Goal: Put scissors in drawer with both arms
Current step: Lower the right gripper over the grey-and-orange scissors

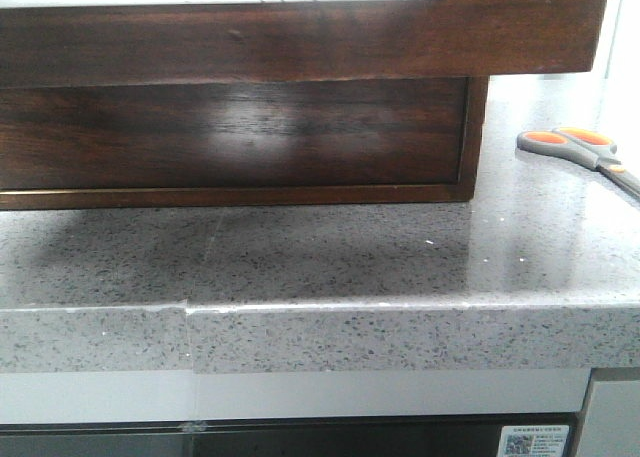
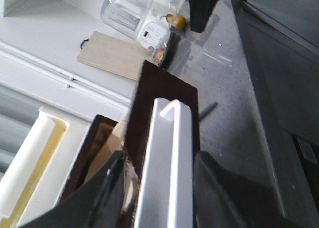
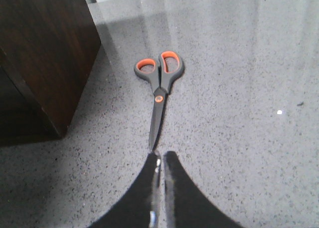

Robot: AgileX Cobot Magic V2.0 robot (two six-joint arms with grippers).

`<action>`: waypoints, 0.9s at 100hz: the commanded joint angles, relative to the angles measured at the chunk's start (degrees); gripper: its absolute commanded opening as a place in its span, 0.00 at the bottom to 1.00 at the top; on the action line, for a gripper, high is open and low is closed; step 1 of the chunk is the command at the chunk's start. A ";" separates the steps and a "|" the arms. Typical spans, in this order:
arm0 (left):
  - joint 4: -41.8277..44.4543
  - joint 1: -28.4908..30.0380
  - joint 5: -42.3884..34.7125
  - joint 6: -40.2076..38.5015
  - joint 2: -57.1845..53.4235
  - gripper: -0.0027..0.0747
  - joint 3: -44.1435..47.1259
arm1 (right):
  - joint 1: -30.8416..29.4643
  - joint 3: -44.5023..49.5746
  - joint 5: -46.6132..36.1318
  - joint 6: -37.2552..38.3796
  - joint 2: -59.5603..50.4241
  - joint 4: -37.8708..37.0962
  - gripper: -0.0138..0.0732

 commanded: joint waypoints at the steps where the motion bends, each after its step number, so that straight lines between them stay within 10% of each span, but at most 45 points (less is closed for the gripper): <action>1: -9.57 -0.52 -3.49 -1.15 -0.16 0.42 -1.99 | 0.05 -2.10 -3.50 -0.35 0.95 0.48 0.11; 45: -18.18 -0.52 1.32 -4.92 -14.05 0.41 -1.99 | 0.05 -2.83 -2.93 -0.35 3.45 0.49 0.13; 90: -18.07 -0.52 9.64 -12.33 -22.62 0.41 -1.90 | 0.96 -19.66 0.86 -3.72 26.72 0.49 0.49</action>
